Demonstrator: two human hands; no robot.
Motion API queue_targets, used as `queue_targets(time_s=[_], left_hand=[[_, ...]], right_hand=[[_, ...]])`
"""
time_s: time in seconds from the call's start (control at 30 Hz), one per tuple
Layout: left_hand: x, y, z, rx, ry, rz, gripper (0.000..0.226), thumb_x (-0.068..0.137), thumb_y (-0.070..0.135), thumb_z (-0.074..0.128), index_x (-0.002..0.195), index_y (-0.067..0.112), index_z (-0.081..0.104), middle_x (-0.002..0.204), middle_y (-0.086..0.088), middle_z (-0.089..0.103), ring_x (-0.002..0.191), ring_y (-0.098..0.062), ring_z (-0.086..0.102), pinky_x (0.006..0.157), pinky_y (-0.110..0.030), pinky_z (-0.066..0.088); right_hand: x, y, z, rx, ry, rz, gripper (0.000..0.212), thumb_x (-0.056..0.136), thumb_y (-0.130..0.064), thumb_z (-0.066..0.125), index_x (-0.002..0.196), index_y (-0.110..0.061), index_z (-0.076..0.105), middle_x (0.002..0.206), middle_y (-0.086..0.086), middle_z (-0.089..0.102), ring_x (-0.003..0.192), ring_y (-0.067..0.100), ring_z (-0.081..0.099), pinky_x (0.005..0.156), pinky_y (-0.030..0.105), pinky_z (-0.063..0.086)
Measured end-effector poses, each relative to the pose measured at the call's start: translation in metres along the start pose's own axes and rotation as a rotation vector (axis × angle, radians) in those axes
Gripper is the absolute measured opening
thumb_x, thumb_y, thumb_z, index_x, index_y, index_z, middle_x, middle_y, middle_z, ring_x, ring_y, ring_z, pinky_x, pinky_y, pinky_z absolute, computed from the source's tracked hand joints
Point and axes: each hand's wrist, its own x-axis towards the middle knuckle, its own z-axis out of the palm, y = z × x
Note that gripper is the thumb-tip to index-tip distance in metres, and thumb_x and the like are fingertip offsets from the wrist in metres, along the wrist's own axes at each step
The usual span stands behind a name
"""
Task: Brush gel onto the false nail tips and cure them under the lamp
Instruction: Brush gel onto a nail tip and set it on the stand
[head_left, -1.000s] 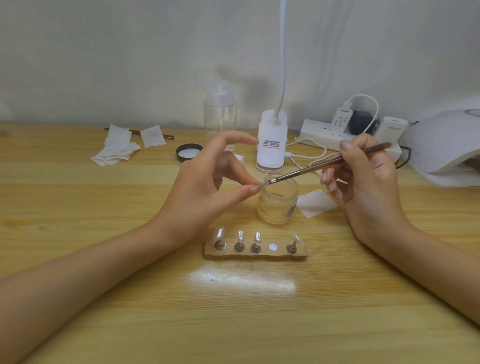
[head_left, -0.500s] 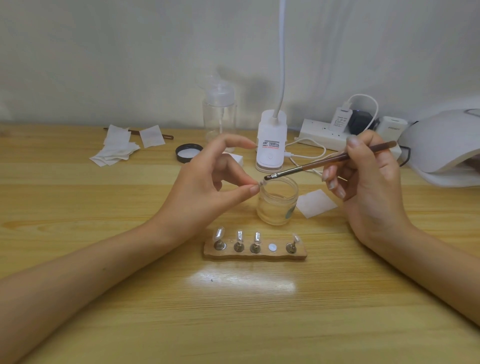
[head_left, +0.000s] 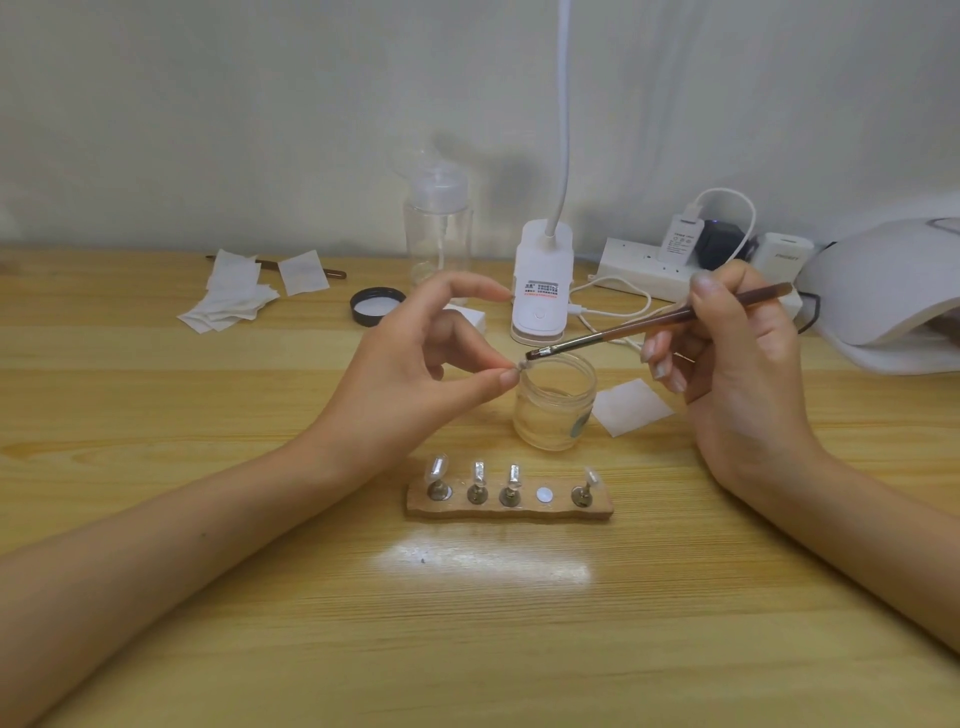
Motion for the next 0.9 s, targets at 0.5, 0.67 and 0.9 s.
queue_targets(time_s=[0.5,0.67,0.9], left_hand=[[0.0004,0.0006,-0.0002,0.028,-0.006,0.029,0.046,0.084,0.009,0.079,0.122,0.026,0.06,0.079,0.003,0.074,0.079,-0.007,0.07,0.056,-0.011,0.036],[0.0003,0.0011,-0.0002,0.066,-0.001,0.081,0.046,0.084,0.009,0.08,0.121,0.028,0.058,0.08,0.006,0.074,0.083,-0.005,0.07,0.059,-0.013,0.037],[0.0003,0.0026,0.0,0.13,0.016,0.154,0.047,0.085,0.009,0.08,0.123,0.024,0.057,0.08,0.008,0.074,0.08,-0.003,0.068,0.061,-0.016,0.036]], right_hand=[[0.0002,0.0006,-0.002,-0.048,0.059,0.029,0.025,0.104,-0.016,0.048,0.079,-0.02,0.047,0.055,0.0,0.06,0.05,0.014,0.055,0.048,0.021,0.043],[0.0006,-0.0002,-0.0005,0.014,-0.004,0.033,0.023,0.101,-0.022,0.05,0.078,-0.022,0.05,0.058,0.0,0.063,0.051,0.012,0.056,0.048,0.019,0.042],[0.0009,0.0002,-0.0028,-0.042,0.06,0.063,0.028,0.102,-0.02,0.049,0.075,-0.025,0.05,0.056,0.0,0.061,0.049,0.013,0.053,0.044,0.018,0.038]])
